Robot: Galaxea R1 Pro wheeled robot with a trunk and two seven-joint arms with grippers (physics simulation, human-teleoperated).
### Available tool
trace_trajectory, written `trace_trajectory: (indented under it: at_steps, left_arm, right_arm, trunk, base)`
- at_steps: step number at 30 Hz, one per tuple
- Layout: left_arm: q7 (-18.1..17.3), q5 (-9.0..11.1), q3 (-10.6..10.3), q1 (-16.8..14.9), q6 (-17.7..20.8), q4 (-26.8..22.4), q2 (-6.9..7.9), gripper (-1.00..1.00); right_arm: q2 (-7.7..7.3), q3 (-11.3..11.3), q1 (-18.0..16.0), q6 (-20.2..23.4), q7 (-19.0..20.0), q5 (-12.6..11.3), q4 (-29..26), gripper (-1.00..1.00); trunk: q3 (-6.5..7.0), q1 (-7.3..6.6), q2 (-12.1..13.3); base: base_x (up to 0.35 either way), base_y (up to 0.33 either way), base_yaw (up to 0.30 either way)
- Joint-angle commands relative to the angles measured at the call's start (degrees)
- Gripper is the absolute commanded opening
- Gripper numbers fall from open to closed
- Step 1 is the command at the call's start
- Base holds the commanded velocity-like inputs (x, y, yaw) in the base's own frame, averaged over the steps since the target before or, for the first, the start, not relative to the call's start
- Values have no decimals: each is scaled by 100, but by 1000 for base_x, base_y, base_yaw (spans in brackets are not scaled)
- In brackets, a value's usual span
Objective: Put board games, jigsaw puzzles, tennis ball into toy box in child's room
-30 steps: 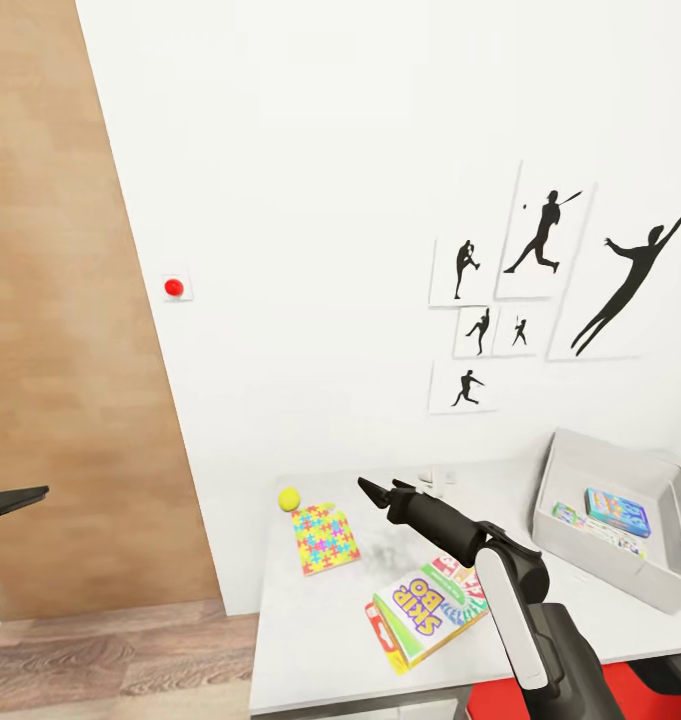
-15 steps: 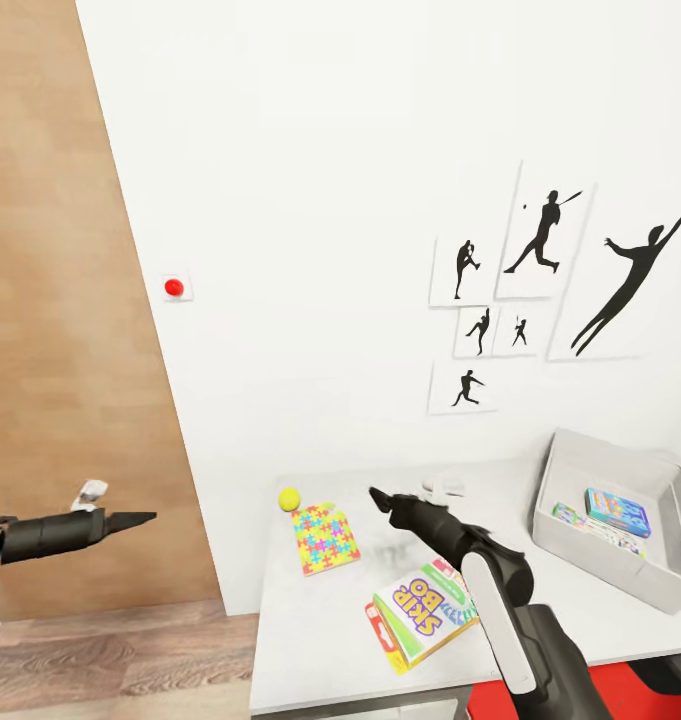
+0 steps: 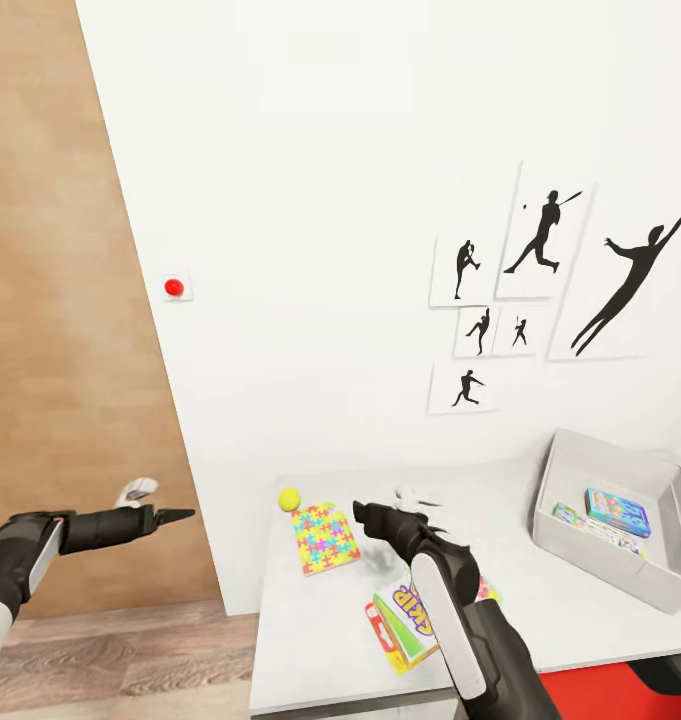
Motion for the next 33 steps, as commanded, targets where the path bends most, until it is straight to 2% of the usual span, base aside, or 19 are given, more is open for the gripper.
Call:
trace_trajectory:
  at_steps: [1, 2, 5, 6, 7, 8, 11, 12, 15, 19, 25, 33]
  left_arm:
    - [29, -3, 22, -3, 61, -10, -6, 100]
    - [70, 5, 25, -3, 71, -17, -8, 100]
    - [169, 15, 33, -3, 124, -33, -15, 100]
    - [193, 18, 35, -3, 146, -37, -13, 100]
    - [200, 21, 36, -3, 155, -38, -10, 100]
    - [211, 22, 37, -3, 172, -40, -4, 100]
    - [225, 21, 38, -3, 190, -43, -1, 100]
    - [230, 22, 38, -3, 194, -43, -1, 100]
    - [230, 26, 38, -2, 198, -44, -10, 100]
    - [233, 24, 38, -3, 205, -44, -13, 100]
    - [236, 20, 33, -3, 204, -44, -18, 100]
    - [237, 18, 30, -3, 202, -44, -26, 100]
  right_arm:
    - [13, 10, -34, 71, -86, -64, 0, 100]
    - [13, 11, -89, 135, -108, -67, 7, 100]
    - [13, 11, -538, 429, -166, -78, 170, 100]
    - [13, 7, -840, 581, -181, -81, 406, 100]
    - [13, 6, -999, 643, -187, -84, 562, 100]
    - [13, 2, -1384, 733, -196, -90, 990, 100]
    - [13, -15, -2097, 806, -201, -103, 1925, 100]
    - [13, -35, -2428, 781, -199, -126, 2454, 100]
    - [13, -80, -2930, 597, -199, -249, 3354, 100]
    - [13, -107, -3230, 406, -192, -388, 3966, 100]
    - [13, -119, -3308, 339, -166, -431, 4151, 100]
    - [13, -122, -3326, 335, -166, -438, 4199, 100]
  trunk:
    - [-4, 3, -6]
    - [-4, 3, -6]
    - [-4, 3, -6]
    - [-4, 3, -6]
    - [-4, 3, -6]
    - [-4, 3, -6]
    - [-4, 3, -6]
    - [-4, 3, -6]
    - [-4, 3, -6]
    - [-4, 3, -6]
    - [-4, 3, -6]
    - [-4, 3, -6]
  base:
    - [0, 0, 0]
    - [0, 0, 0]
    - [0, 0, 0]
    - [0, 22, 0]
    - [0, 46, 0]
    - [0, 106, 0]
    - [25, 176, 0]
    - [59, 168, 0]
    - [41, 103, 0]
    - [13, 113, 0]
    - [35, 211, 9]
    - [27, 50, 96]
